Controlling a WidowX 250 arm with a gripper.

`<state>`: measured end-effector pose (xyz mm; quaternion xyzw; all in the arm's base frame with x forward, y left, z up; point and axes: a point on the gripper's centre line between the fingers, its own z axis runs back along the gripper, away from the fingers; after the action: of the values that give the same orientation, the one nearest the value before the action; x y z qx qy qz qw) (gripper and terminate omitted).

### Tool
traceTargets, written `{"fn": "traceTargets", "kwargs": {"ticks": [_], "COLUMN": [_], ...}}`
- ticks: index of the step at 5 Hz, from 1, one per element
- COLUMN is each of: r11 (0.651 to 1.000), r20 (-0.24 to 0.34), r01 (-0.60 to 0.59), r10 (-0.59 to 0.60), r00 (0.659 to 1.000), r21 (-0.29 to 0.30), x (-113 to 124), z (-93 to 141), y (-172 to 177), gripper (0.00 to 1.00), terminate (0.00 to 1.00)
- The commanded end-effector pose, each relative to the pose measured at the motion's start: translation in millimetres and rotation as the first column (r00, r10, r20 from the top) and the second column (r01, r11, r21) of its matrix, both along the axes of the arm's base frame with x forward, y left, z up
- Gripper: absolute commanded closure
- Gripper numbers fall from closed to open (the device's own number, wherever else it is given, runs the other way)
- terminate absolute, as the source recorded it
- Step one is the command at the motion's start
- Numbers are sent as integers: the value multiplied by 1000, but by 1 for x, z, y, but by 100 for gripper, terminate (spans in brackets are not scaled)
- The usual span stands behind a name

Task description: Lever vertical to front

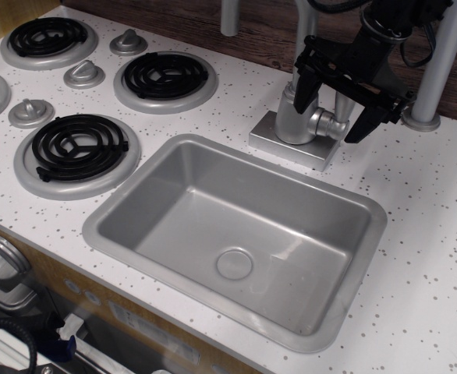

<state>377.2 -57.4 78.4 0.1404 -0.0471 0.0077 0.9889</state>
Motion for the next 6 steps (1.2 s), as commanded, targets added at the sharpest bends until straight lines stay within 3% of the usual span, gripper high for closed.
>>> {"fn": "traceTargets", "kwargs": {"ticks": [1, 3, 6], "r11": [1000, 992, 979], "r20": [0, 161, 163], "r01": [0, 63, 146], "r10": [0, -81, -168], "r00": [1000, 984, 972], "r21": [0, 112, 139], "x": [0, 19, 46], "z": [0, 24, 29], "y": [0, 1, -2], "gripper": [0, 0, 0], "terminate": [0, 0, 0]}}
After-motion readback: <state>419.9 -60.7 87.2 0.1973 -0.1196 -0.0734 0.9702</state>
